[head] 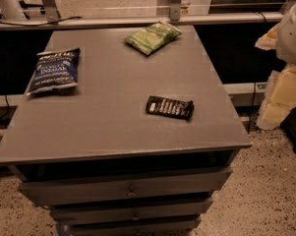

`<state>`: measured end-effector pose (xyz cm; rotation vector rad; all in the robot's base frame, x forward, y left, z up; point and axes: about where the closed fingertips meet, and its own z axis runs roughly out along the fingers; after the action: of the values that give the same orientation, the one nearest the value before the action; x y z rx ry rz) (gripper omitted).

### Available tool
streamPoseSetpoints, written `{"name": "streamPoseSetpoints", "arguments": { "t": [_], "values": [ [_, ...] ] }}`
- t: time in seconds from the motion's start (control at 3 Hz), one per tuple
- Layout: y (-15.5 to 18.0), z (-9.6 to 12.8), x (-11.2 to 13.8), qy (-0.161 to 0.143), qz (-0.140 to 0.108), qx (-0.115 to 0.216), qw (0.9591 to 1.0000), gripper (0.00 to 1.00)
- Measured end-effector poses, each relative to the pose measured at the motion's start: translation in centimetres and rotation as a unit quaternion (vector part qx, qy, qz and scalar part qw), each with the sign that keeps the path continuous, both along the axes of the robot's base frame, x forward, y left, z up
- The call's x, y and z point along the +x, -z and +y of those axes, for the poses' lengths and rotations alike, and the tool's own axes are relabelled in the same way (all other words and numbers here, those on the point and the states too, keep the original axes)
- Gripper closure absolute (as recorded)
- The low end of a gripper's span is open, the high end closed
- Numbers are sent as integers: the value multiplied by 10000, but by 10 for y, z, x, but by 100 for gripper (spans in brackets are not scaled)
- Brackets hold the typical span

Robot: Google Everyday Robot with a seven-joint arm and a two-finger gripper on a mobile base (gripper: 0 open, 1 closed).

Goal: Move rxbar chocolate near green jalapeno chip bag

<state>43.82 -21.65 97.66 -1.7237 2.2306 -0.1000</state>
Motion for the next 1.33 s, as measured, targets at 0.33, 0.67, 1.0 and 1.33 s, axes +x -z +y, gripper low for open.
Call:
{"name": "streamPoseSetpoints", "arguments": {
  "t": [0.33, 0.67, 1.0, 1.33],
  "values": [
    [0, 0, 0, 0, -1, 0, 10000, 0],
    [11, 1, 9, 78, -45, 149, 9998, 0],
    [35, 6, 28, 269, 3, 551, 9981, 0],
    [59, 19, 45, 382, 75, 958, 9946, 0]
  ]
}}
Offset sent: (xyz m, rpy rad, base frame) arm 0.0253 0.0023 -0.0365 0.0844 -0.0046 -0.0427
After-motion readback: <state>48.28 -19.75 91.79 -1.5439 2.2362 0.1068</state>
